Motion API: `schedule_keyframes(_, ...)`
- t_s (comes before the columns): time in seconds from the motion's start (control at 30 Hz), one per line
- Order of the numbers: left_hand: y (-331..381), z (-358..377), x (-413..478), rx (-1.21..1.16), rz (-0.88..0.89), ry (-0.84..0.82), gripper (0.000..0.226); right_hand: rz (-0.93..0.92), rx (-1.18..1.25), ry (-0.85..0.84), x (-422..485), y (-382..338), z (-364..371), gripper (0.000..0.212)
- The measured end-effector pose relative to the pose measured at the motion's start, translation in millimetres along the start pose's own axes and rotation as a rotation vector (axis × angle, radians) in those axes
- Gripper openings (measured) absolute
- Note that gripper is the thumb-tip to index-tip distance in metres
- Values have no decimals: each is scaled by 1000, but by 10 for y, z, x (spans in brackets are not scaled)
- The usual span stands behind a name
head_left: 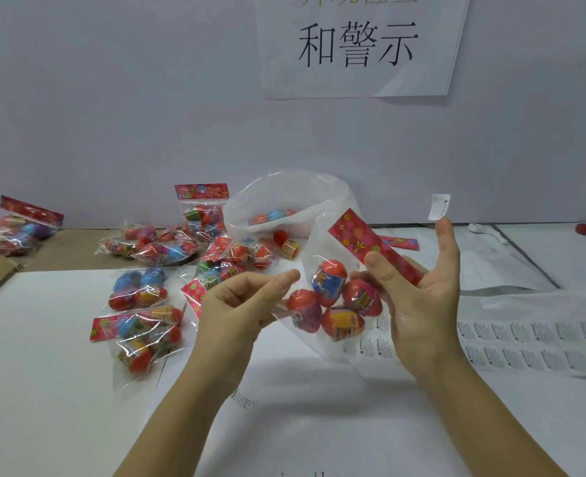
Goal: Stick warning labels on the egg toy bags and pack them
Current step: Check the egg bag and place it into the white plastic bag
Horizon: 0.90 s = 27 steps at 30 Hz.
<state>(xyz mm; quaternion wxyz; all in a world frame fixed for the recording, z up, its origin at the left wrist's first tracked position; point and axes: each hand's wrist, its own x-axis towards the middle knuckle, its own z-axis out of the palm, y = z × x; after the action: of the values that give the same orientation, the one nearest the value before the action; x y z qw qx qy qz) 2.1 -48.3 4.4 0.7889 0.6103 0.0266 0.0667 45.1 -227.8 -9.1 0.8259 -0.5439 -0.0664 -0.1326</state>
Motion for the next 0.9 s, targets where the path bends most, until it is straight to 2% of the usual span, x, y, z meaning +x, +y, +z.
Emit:
schedule_keyframes(0.27, -32, -19, 34, 22, -15, 26, 18, -55, -10, 119, -36, 6, 33, 85)
schedule_keyframes(0.63, -120, 7, 66, 79, 9, 170, 17, -41, -8, 137, -36, 33, 25, 87)
schedule_keyframes(0.8, -128, 3, 72, -79, -84, 89, 28, -9, -10, 170, -45, 130, 0, 85)
schedule_keyframes(0.9, -149, 6, 86, -67, -106, 86, 17, -12, -23, 191, -45, 161, -13, 84)
